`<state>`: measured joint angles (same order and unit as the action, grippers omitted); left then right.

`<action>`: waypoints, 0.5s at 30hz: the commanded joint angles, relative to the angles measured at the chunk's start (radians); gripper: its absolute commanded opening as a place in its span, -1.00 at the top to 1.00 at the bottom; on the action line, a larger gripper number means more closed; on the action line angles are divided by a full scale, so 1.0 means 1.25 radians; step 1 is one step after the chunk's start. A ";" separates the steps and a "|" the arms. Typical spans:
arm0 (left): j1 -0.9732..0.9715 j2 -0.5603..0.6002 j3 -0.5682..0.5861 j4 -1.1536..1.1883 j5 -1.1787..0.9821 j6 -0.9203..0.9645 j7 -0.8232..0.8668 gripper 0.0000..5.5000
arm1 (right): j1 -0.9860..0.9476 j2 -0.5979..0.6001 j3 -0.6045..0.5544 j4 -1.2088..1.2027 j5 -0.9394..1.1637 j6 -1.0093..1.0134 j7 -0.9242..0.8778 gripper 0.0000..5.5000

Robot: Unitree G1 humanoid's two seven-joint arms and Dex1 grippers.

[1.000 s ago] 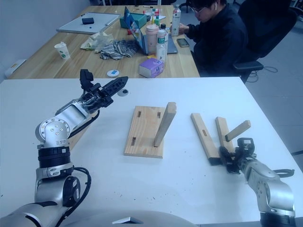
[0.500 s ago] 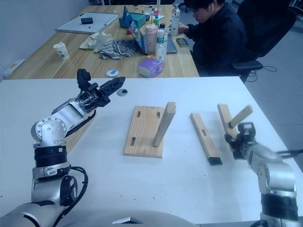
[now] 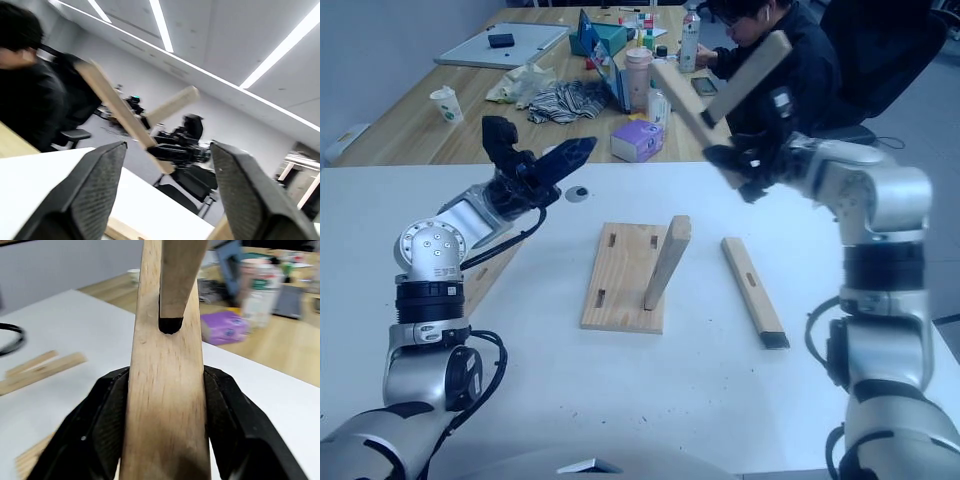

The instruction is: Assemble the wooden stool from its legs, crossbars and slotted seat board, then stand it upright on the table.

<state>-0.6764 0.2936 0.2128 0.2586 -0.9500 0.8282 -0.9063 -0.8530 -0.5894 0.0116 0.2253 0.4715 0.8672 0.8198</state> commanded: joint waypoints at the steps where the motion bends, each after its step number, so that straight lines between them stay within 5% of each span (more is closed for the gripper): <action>1: -0.021 -0.014 -0.035 0.143 0.055 -0.033 -0.085 -0.34 | -0.047 0.050 0.031 0.025 -0.001 -0.015 0.038 0.24; 12: -0.103 -0.105 -0.031 0.438 0.158 -0.171 -0.219 -0.96 | -0.074 0.092 0.069 0.021 0.010 0.031 0.111 0.24; 15: -0.146 -0.125 -0.013 0.465 0.161 -0.198 -0.238 -0.96 | -0.066 0.100 0.080 0.021 0.004 0.036 0.121 0.24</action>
<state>-0.8077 0.1431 0.1773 0.8178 -0.7631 0.6029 -1.1905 -0.9141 -0.4788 0.1013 0.2562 0.4738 0.9042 0.9597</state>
